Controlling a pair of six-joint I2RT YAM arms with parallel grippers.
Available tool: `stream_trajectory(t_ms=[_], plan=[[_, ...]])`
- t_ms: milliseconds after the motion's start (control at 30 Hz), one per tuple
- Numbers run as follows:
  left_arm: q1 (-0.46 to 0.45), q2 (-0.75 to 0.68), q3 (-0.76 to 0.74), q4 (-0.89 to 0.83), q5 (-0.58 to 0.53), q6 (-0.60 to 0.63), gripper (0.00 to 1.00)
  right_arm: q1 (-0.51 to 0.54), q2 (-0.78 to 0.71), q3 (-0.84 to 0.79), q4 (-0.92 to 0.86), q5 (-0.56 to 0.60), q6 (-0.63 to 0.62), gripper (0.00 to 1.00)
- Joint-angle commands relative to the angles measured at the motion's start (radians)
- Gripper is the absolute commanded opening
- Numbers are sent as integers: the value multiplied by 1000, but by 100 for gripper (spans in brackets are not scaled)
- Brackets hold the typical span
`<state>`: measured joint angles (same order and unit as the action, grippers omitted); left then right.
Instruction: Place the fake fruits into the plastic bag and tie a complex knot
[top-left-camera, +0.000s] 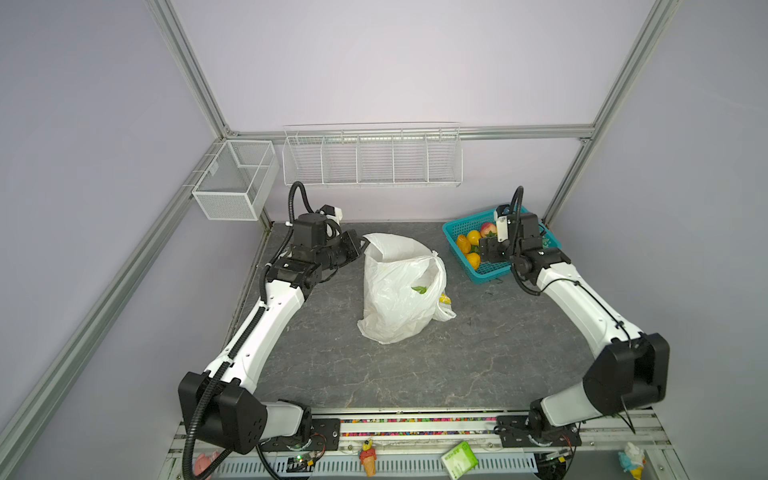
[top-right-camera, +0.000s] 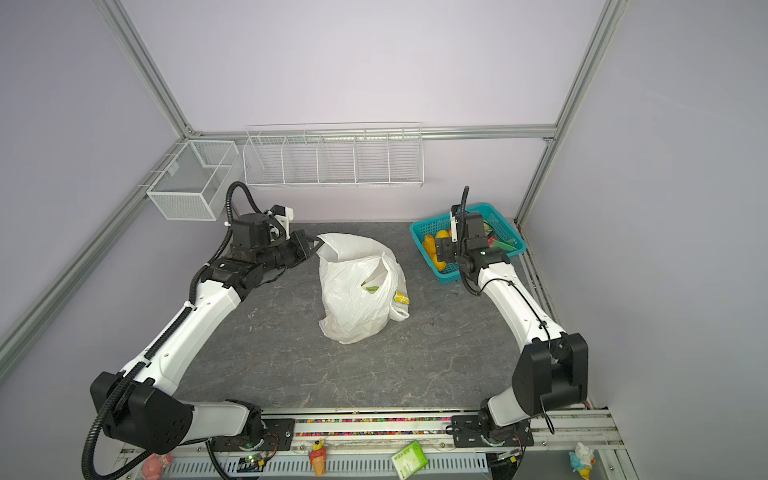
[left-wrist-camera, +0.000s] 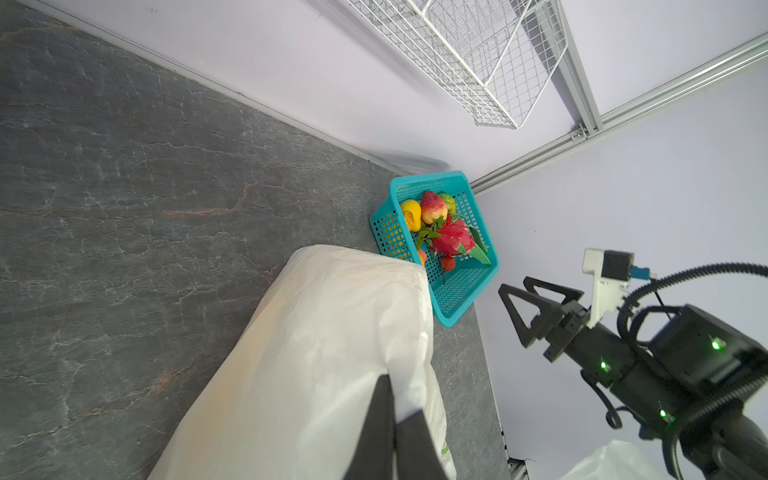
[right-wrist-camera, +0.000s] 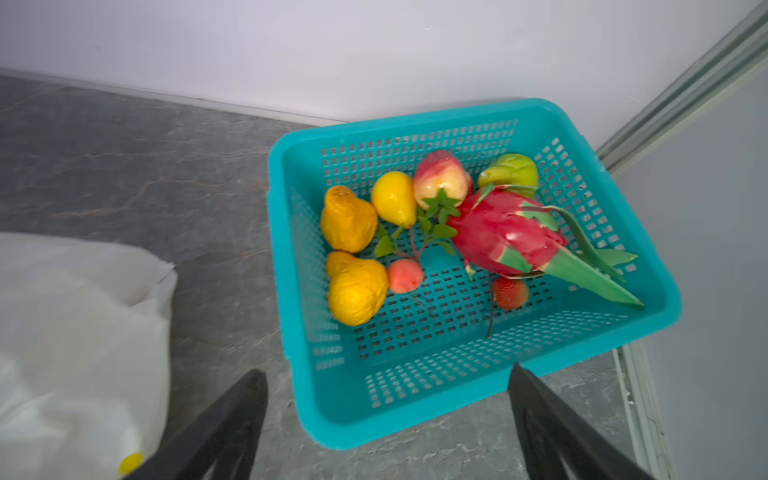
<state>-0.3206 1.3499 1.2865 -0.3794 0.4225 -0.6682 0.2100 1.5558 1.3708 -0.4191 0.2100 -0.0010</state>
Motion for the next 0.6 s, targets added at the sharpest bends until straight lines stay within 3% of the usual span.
stream_trajectory(t_ms=[0, 200, 567], plan=[[5, -19, 2, 3, -5, 17, 0, -62, 118, 102, -151, -83, -38, 92], [5, -22, 2, 7, 8, 13, 0, -83, 370, 358, -378, -101, -135, 89], [5, -11, 0, 9, 8, 13, 0, -103, 641, 627, -531, -31, -202, 78]])
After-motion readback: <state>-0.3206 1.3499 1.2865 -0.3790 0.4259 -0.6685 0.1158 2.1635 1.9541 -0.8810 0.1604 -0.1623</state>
